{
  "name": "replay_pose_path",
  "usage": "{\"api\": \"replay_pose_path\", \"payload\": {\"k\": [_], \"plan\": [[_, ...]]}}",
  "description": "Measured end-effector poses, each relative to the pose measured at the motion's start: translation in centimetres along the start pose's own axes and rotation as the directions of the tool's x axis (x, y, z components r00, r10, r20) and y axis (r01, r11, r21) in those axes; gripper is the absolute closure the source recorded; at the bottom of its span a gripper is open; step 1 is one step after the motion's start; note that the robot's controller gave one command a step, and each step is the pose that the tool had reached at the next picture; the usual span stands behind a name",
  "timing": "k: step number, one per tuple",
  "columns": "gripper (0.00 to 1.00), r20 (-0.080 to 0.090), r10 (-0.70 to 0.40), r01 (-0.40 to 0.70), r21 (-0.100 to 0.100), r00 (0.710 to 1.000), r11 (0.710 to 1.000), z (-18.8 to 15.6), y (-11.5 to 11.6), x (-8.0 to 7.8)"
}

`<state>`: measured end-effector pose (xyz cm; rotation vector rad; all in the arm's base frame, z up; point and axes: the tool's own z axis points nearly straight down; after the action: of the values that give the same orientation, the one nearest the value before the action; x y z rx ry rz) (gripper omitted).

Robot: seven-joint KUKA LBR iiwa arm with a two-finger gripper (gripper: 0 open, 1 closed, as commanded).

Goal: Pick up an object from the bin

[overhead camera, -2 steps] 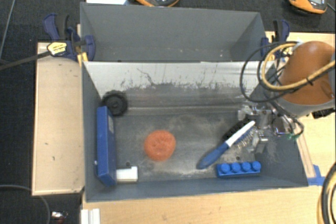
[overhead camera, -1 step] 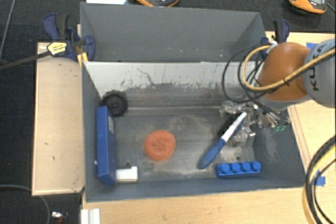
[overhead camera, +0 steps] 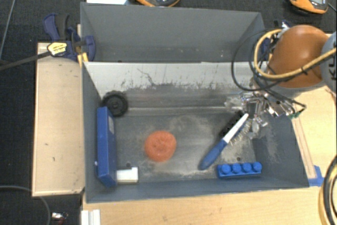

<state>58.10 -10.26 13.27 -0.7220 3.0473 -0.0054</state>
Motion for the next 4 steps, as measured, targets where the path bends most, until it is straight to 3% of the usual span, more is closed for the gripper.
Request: {"api": "replay_pose_path", "payload": {"k": [1, 2, 3, 4], "plan": [[0.0, -0.002, -0.045, 0.045, -0.003, 0.999, 0.999, 3.1, 6.0, 4.9], [0.0, 0.005, -0.545, 0.545, 0.007, 0.839, 0.839, 6.2, 2.1, 3.0], [1.0, 0.004, 0.05, -0.05, -0.005, 0.999, 0.999, 6.2, 1.1, 0.3], [1.0, 0.004, 0.049, -0.049, -0.005, 0.999, 0.999, 6.2, 1.1, 0.3]]}}
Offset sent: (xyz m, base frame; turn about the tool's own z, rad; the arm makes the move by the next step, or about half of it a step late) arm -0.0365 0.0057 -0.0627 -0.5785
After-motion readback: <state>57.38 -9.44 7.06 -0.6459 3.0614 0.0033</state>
